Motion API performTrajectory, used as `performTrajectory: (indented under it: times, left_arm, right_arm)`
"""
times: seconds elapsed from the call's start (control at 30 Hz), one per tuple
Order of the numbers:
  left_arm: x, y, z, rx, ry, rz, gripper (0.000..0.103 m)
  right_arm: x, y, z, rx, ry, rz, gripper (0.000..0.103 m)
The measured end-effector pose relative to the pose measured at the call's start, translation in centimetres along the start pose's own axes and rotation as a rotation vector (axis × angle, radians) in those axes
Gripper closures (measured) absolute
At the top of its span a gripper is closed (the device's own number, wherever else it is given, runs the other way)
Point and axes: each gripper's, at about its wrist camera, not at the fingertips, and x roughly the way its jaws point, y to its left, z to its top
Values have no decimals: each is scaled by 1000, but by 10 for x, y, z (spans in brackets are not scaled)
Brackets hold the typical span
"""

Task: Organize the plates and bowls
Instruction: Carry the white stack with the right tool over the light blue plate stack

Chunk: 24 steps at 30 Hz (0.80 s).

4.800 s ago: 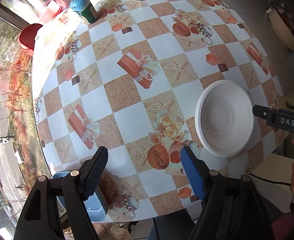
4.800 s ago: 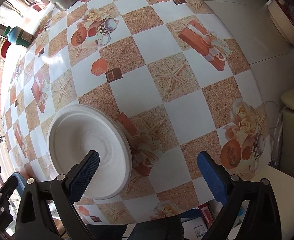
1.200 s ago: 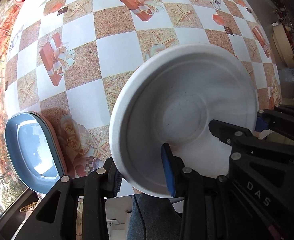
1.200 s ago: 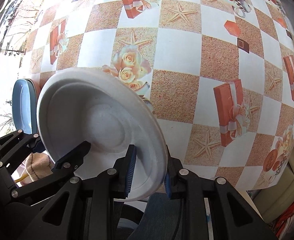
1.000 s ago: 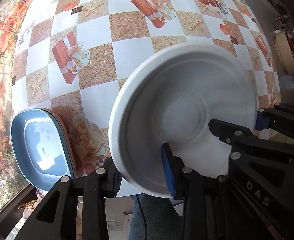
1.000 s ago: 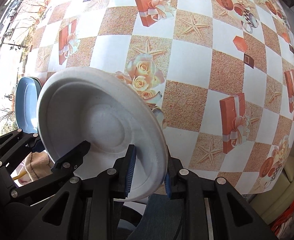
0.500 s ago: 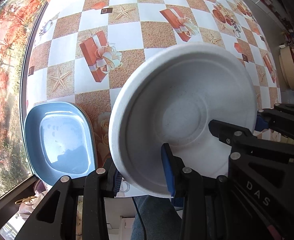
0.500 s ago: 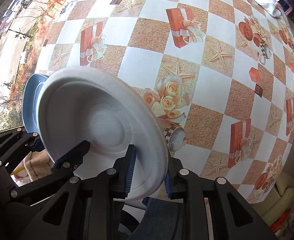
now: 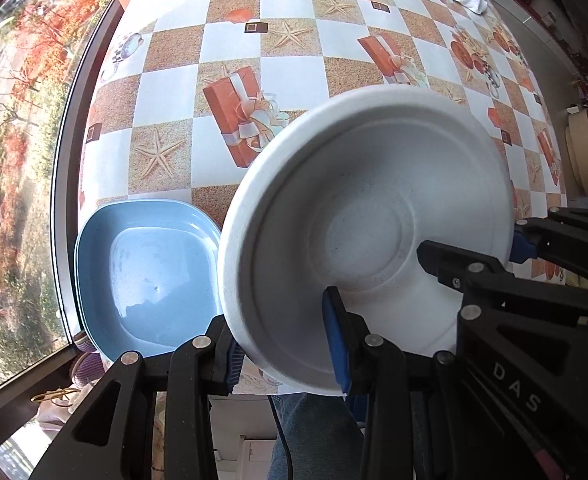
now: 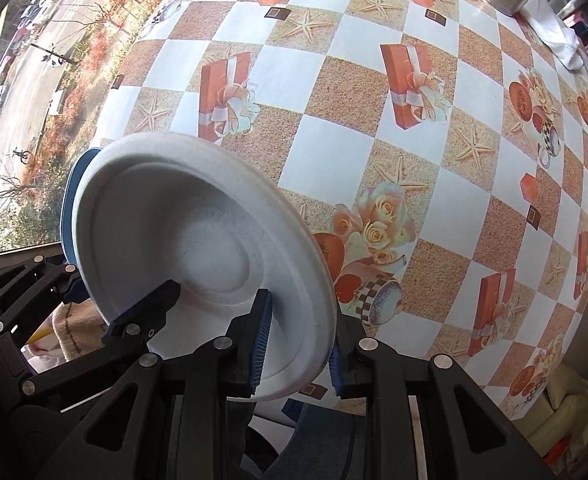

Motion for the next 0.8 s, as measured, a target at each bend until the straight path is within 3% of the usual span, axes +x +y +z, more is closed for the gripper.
performTrajectory:
  times: [0.8]
  left_arm:
    - [-19,54,-8,-114,-77,35,65]
  right_arm:
    - [-8,47,25,-108,-53,1,76]
